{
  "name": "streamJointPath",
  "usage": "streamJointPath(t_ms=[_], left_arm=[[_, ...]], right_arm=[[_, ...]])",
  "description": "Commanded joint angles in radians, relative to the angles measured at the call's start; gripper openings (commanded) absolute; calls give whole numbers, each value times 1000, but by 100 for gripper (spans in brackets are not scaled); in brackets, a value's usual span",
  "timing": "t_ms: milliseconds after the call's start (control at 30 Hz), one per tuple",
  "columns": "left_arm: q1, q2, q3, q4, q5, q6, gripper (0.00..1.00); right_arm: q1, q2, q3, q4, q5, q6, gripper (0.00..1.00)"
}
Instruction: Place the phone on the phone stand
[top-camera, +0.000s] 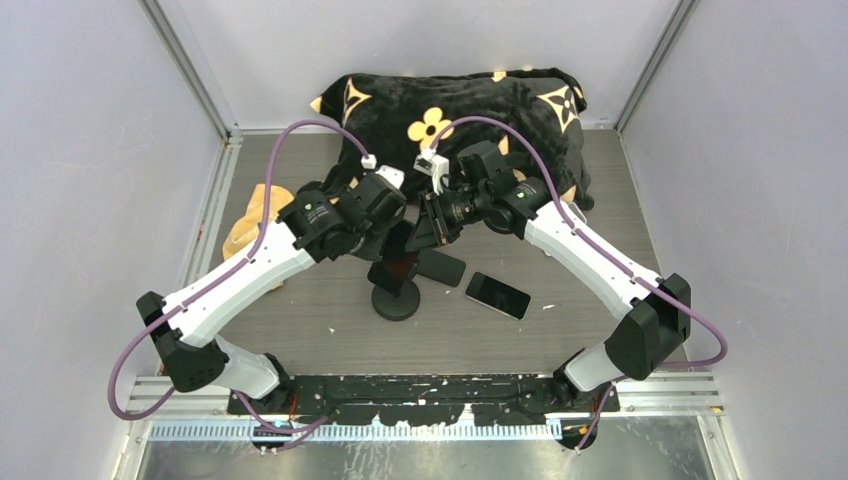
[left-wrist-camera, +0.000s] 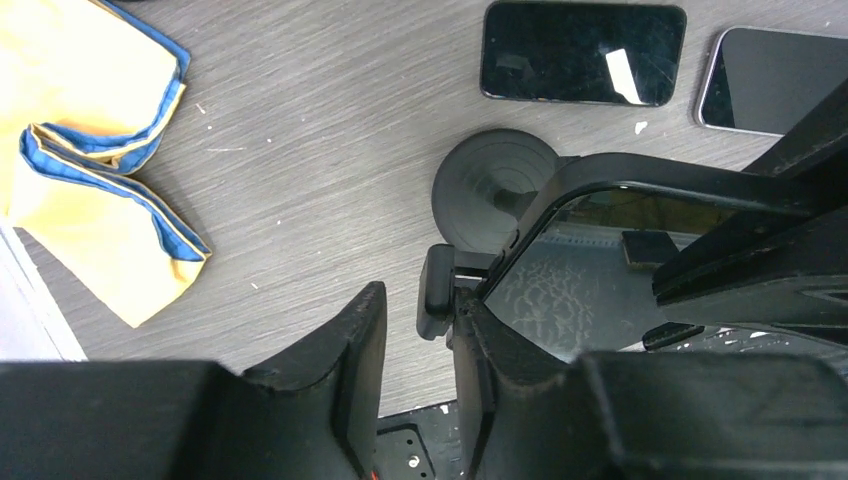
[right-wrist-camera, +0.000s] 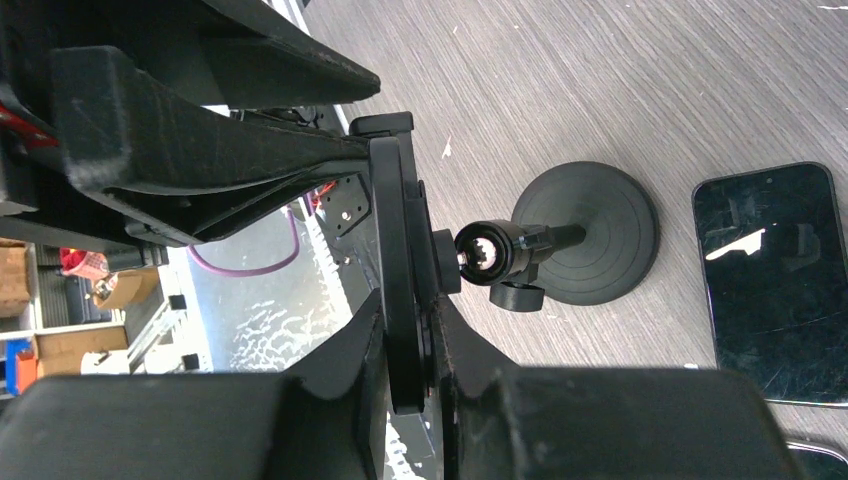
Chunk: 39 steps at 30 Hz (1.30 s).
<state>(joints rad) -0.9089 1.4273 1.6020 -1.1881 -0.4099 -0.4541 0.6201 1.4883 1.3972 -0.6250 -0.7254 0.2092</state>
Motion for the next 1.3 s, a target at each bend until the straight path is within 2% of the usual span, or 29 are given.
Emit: streamJointPath(t_ms=[0,233,433,533,667,800,933,1067,1267], left_arm=[[-5,-83,118,57,-75,-50,33],[-5,-120,95,106,-33,-68,47],[-5,-178,69,144,-13,-52,51],[-5,-254,-13,257,29,-16,60],[6,-388,-194,446,109,34,74],[58,-480,-327,555,215,55,81],[168,-544,-452,671,435,51,82],[293,-569,-543,805,698,6,82],[388,-516,-553,885,881,-4,82]], right_arm=[[-21,56,-32,-162,238,-32,1],[-22,58,-31,-162,232,-33,1],[-22,49,-41,-144,192,-34,1],[-21,35,-52,-109,123,-30,1],[-25,21,-51,-76,20,-45,2],[-40,18,-46,-57,-76,-82,7],[-61,16,-47,-47,-160,-123,16],[-71,8,-40,-58,-194,-175,37],[-94,2,-9,-78,-241,-201,70]])
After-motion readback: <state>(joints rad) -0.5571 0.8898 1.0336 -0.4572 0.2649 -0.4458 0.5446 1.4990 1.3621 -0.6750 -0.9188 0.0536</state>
